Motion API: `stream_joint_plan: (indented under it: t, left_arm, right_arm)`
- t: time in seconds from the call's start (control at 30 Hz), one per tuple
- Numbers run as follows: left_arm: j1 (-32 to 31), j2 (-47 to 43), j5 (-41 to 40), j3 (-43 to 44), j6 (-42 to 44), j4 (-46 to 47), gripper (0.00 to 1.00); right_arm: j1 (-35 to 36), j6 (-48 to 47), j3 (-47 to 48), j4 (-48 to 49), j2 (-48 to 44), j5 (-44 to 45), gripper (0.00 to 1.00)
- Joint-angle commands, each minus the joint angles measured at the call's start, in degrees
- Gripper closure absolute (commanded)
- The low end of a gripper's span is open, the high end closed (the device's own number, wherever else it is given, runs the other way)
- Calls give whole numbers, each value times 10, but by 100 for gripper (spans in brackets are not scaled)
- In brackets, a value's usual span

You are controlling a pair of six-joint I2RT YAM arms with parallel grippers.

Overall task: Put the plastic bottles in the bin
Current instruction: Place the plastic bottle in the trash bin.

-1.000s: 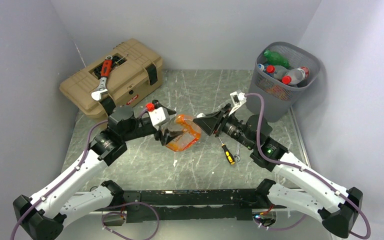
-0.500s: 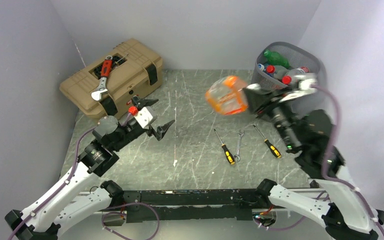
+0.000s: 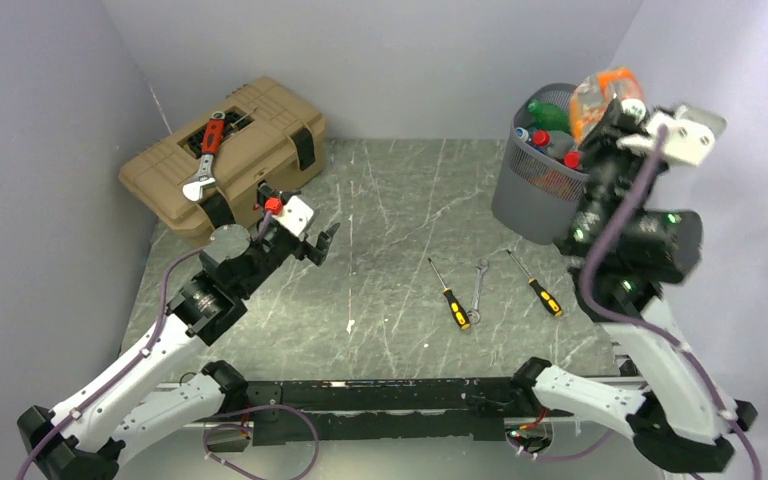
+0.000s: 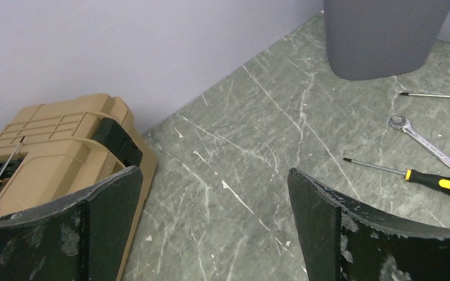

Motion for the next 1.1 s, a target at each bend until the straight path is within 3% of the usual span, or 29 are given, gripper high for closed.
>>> stream_joint_plan:
  t: [0.0, 0.1, 0.27, 0.5, 0.63, 0.8, 1.07]
  left_arm:
    - [-2, 4, -4, 4, -7, 22, 1]
    - [-6, 1, -7, 1, 0, 21, 1]
    - [-15, 1, -23, -13, 11, 37, 0]
    - [-18, 9, 4, -1, 1, 25, 1]
    - [-18, -1, 23, 7, -12, 17, 1]
    - [-19, -11, 29, 12, -19, 14, 1]
    - [-19, 11, 53, 23, -33, 4, 0]
  right_arm:
    - [-160, -41, 85, 81, 99, -48, 100]
    - [-323, 181, 139, -82, 154, -151, 100]
    - [-416, 253, 134, -84, 219, -255, 100]
    - [-548, 348, 89, -44, 276, -500, 100]
    - [-566, 321, 53, 16, 303, -575, 100]
    - [-595, 337, 34, 17, 334, -672, 100]
    - [-599, 362, -49, 14, 332, -684, 100]
